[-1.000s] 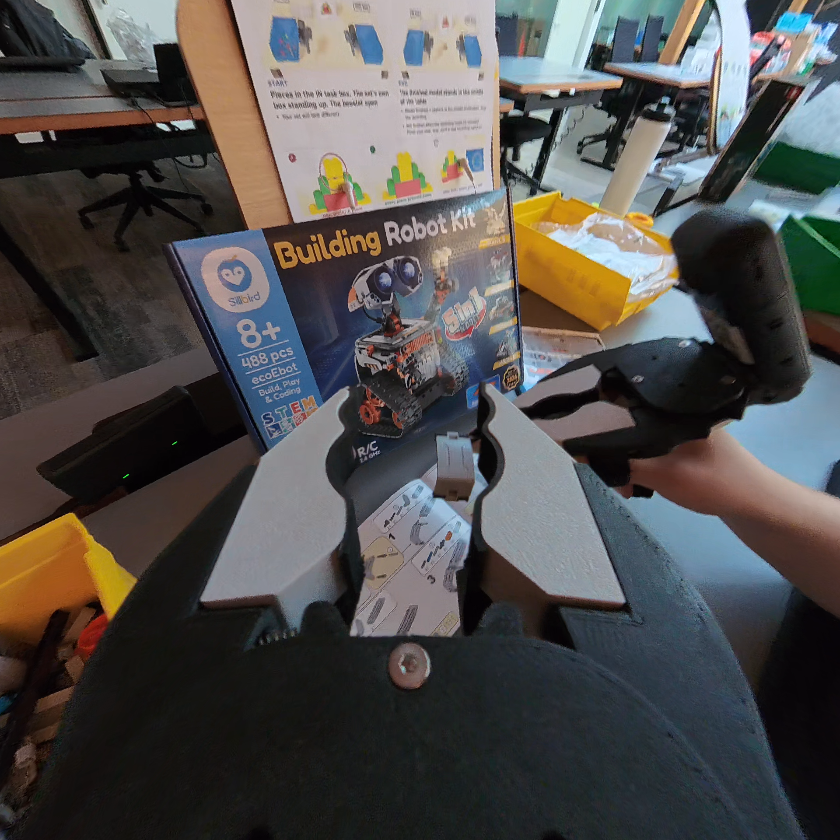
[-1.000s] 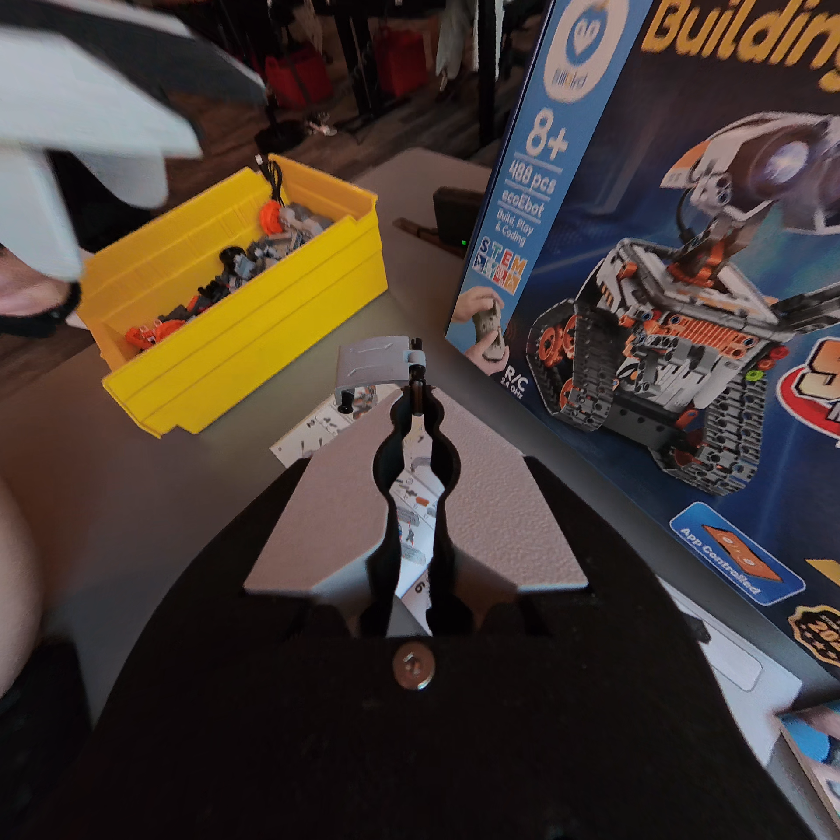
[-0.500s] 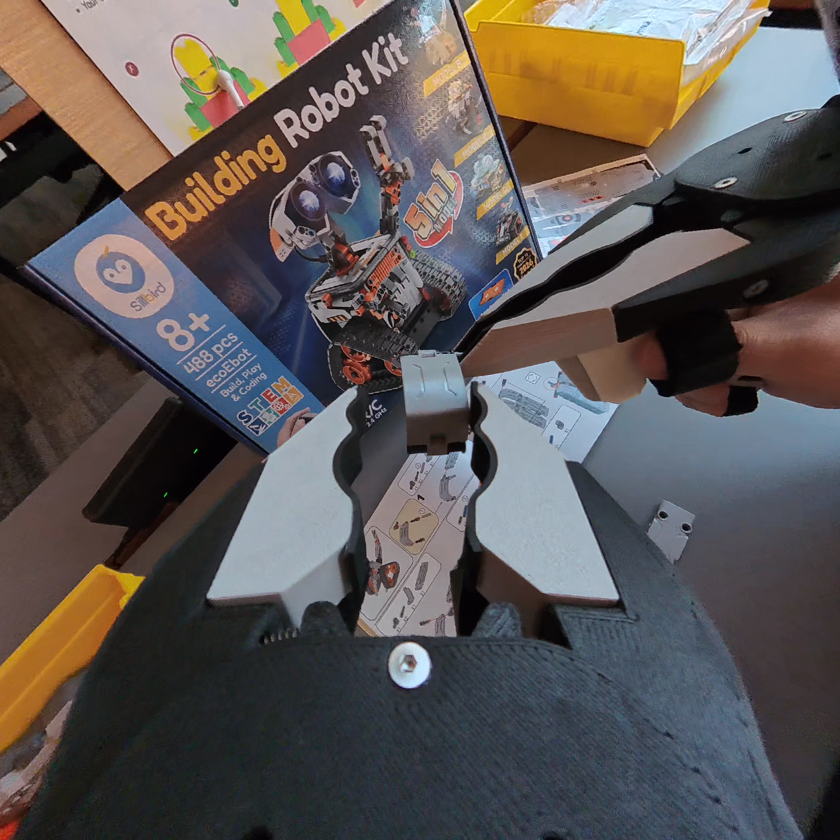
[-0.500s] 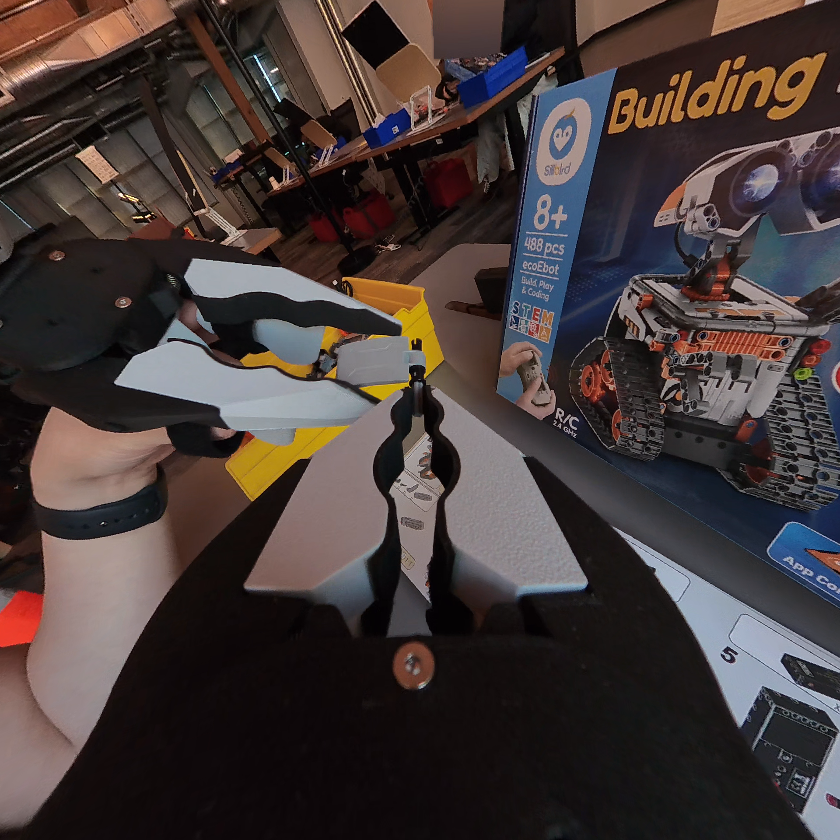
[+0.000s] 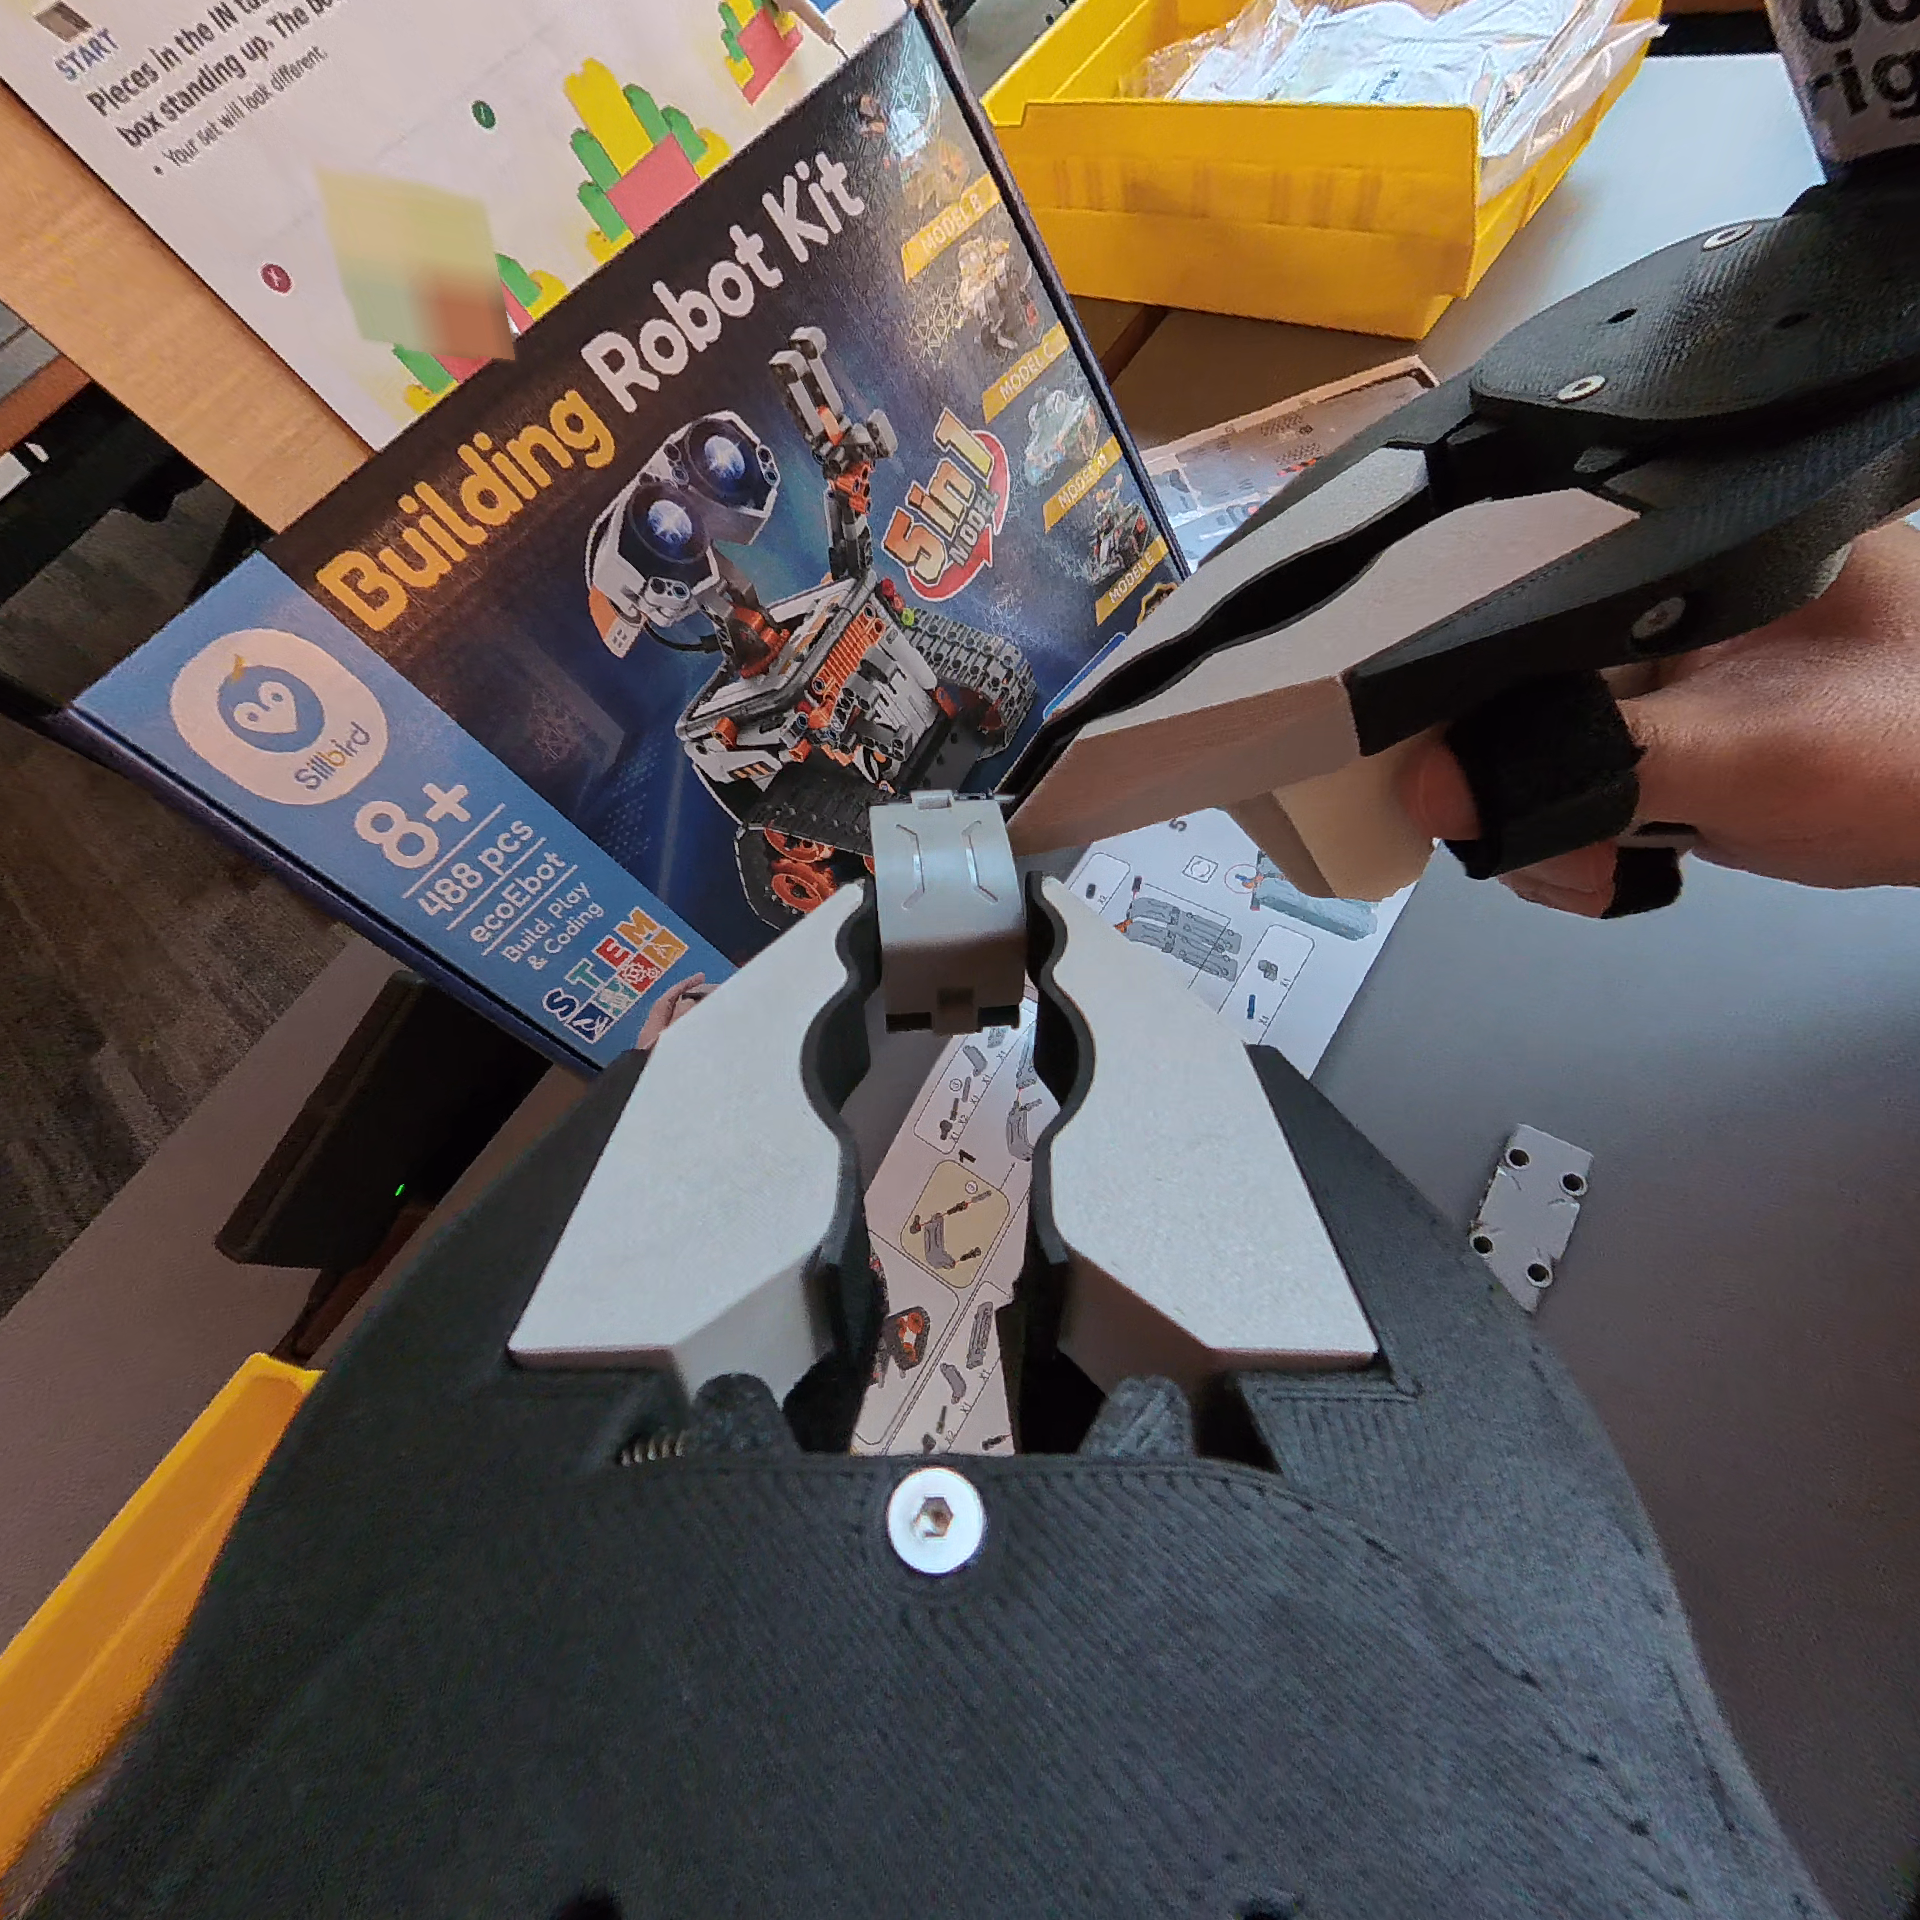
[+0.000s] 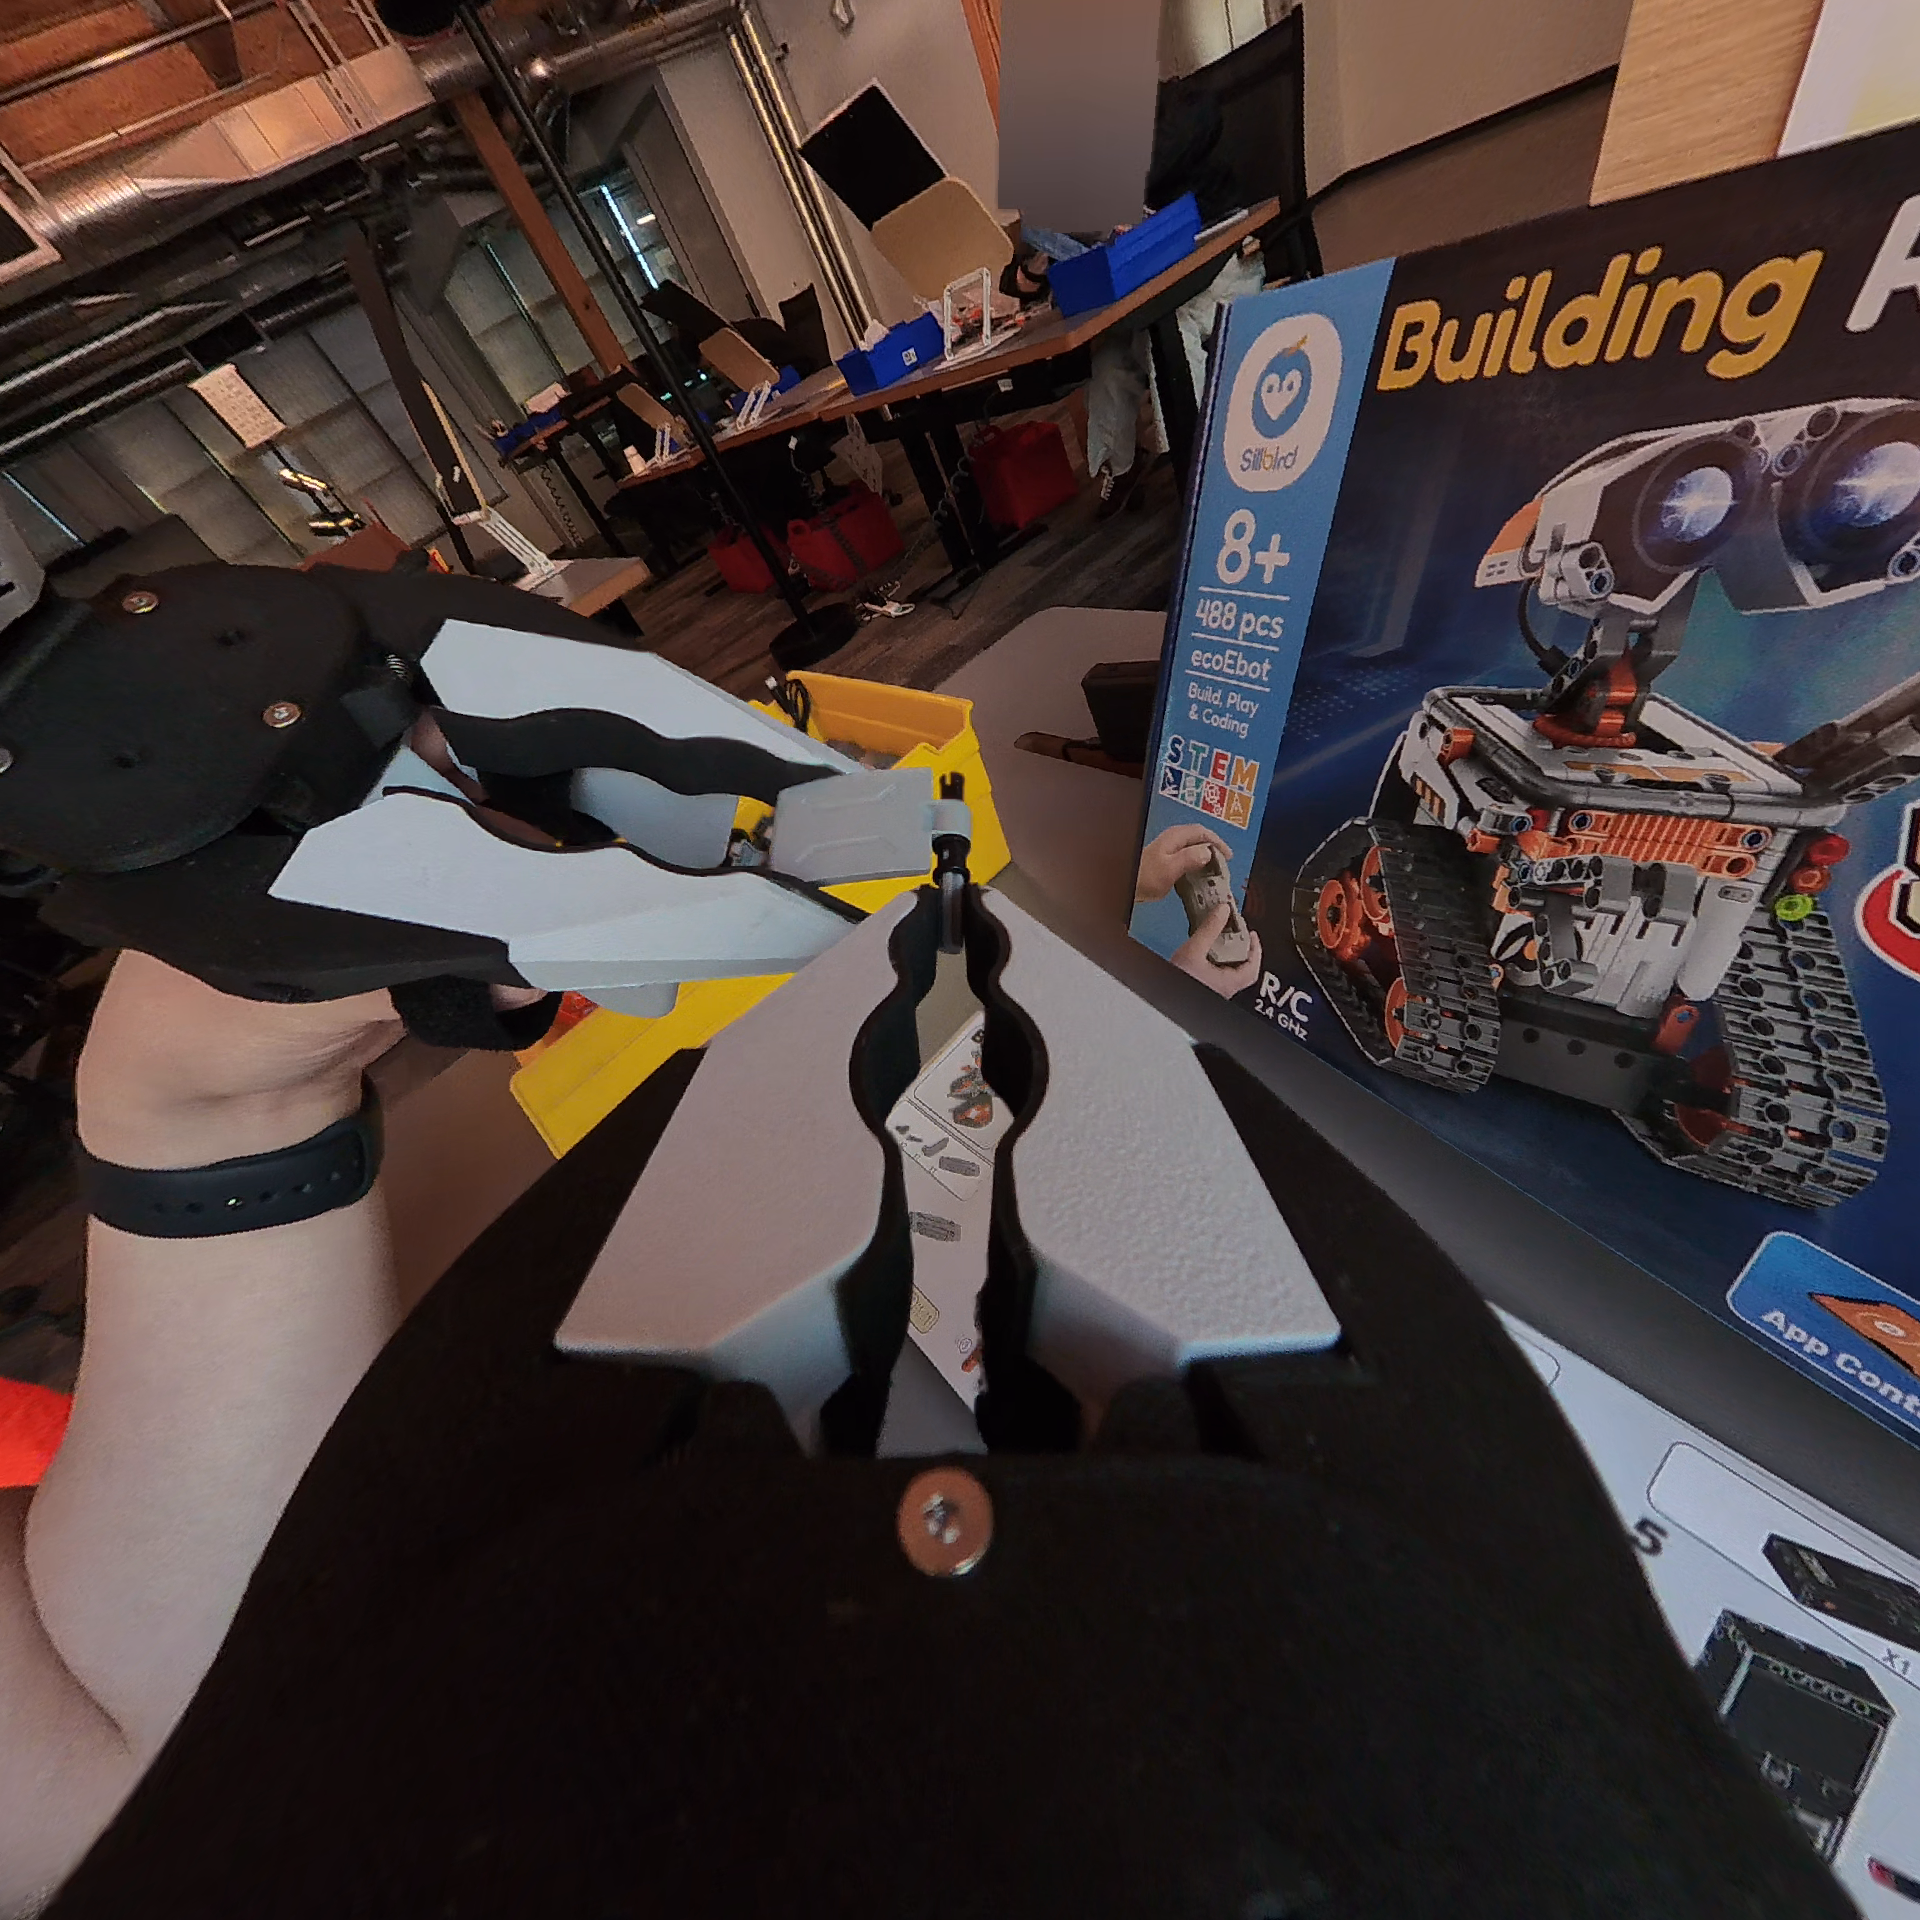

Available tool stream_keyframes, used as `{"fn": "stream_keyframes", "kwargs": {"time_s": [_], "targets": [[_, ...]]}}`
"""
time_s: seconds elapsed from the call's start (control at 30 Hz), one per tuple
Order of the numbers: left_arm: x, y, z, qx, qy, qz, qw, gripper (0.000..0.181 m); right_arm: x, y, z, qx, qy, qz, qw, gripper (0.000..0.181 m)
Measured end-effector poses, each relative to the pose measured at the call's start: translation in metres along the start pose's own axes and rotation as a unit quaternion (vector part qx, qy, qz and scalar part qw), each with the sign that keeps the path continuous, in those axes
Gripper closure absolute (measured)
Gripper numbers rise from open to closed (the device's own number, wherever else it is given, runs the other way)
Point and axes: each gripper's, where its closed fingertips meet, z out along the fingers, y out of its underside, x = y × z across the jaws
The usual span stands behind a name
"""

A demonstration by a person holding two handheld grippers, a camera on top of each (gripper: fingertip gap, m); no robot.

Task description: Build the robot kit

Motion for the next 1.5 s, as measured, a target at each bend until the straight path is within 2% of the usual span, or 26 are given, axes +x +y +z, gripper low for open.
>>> {"fn": "stream_keyframes", "kwargs": {"time_s": [0.03, 0.17, 0.3, 0.37, 0.43, 0.53, 0.6, 0.67, 0.77, 0.9, 1.1, 1.2, 1.33, 1.5], "targets": [[0.000, -0.001, -0.002, 0.003, 0.000, -0.002, 1.000, 0.155, -0.002, -0.002, 0.000, 0.005, -0.007, -0.007, 1.000, 0.178], [-0.006, -0.004, -0.011, 0.016, -0.004, -0.020, 1.000, 0.155, -0.002, -0.008, -0.002, 0.014, -0.007, -0.057, 0.998, 0.150], [-0.022, -0.012, -0.027, 0.050, -0.030, -0.051, 0.997, 0.155, 0.011, -0.017, -0.010, 0.008, 0.027, -0.157, 0.987, 0.145], [-0.027, -0.017, -0.034, 0.069, -0.037, -0.070, 0.994, 0.155, 0.003, -0.017, -0.012, 0.005, -0.009, -0.206, 0.978, 0.147], [-0.028, -0.018, -0.039, 0.079, -0.030, -0.080, 0.993, 0.155, -0.016, 0.012, -0.008, -0.046, -0.103, -0.242, 0.964, 0.148], [-0.026, -0.022, -0.045, 0.092, -0.019, -0.082, 0.992, 0.155, -0.043, 0.093, 0.002, -0.178, -0.229, -0.252, 0.923, 0.151], [-0.023, -0.025, -0.048, 0.099, -0.010, -0.082, 0.992, 0.155, -0.059, 0.142, 0.010, -0.231, -0.284, -0.262, 0.893, 0.154], [-0.021, -0.026, -0.051, 0.101, -0.006, -0.079, 0.992, 0.155, -0.073, 0.177, 0.011, -0.280, -0.321, -0.259, 0.867, 0.157], [-0.021, -0.027, -0.054, 0.104, -0.008, -0.076, 0.992, 0.155, -0.083, 0.204, 0.008, -0.313, -0.348, -0.287, 0.836, 0.163], [-0.021, -0.030, -0.057, 0.115, -0.005, -0.079, 0.990, 0.155, -0.090, 0.213, 0.016, -0.301, -0.331, -0.354, 0.821, 0.166], [-0.018, -0.033, -0.059, 0.119, -0.001, -0.075, 0.990, 0.155, -0.088, 0.234, 0.030, -0.364, -0.283, -0.462, 0.758, 0.167], [-0.016, -0.034, -0.062, 0.119, -0.001, -0.071, 0.990, 0.155, -0.086, 0.239, 0.027, -0.414, -0.276, -0.467, 0.731, 0.167], [-0.015, -0.036, -0.066, 0.124, 0.001, -0.071, 0.990, 0.155, -0.083, 0.239, 0.026, -0.443, -0.262, -0.475, 0.714, 0.167], [-0.015, -0.035, -0.067, 0.124, 0.003, -0.072, 0.990, 0.155, -0.086, 0.243, 0.023, -0.475, -0.271, -0.437, 0.714, 0.177]]}}
